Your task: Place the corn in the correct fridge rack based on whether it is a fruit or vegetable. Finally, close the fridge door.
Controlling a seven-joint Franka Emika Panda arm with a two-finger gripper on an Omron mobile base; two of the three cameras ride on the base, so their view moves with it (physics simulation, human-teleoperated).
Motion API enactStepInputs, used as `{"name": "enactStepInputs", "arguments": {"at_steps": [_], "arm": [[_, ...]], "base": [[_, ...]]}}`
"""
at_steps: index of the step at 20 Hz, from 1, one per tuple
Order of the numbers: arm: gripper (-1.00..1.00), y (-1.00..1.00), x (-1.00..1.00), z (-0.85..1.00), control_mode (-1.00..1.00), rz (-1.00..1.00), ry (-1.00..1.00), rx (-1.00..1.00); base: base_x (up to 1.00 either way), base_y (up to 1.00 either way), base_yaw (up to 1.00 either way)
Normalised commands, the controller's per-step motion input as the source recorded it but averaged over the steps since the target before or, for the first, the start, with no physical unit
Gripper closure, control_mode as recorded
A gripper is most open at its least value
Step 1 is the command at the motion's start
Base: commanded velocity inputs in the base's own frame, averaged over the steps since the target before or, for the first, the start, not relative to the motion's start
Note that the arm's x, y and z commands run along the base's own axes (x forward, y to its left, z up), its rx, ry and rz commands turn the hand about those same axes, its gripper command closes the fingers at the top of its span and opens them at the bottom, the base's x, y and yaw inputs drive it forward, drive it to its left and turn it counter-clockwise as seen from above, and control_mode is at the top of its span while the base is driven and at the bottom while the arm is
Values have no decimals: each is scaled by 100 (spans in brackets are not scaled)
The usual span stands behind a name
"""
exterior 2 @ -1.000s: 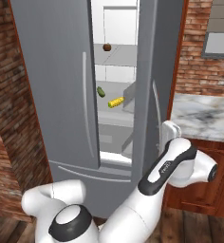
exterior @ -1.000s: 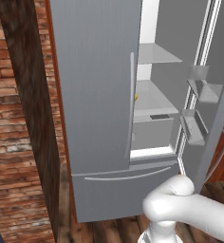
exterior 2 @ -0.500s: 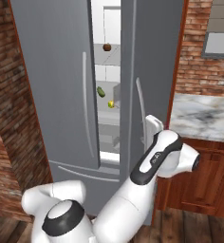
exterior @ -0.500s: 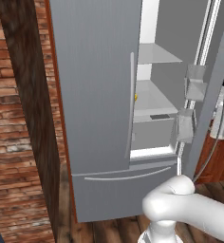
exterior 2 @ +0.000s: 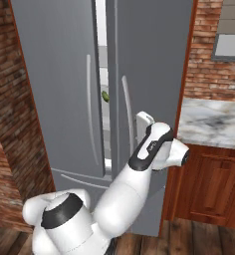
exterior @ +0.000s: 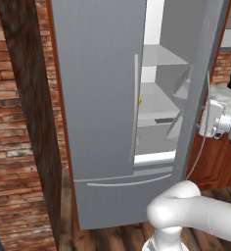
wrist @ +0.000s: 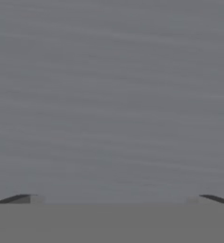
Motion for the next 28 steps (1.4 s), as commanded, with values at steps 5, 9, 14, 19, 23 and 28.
{"name": "enactStepInputs", "arguments": {"at_steps": [5,9,14,19,23,28], "arm": [[-100,46,39,11,-100,-1,-5,0],[-100,38,33,10,-100,-13,-3,0],[-100,34,32,9,-100,-27,0,-1],[-100,29,40,7,-100,-28,0,0],[-100,22,43,7,-100,-24,0,0],[-100,15,40,9,-100,-21,0,0]], "base": [[0,0,0],[0,0,0],[0,0,0],[0,0,0],[0,0,0],[0,0,0]]}}
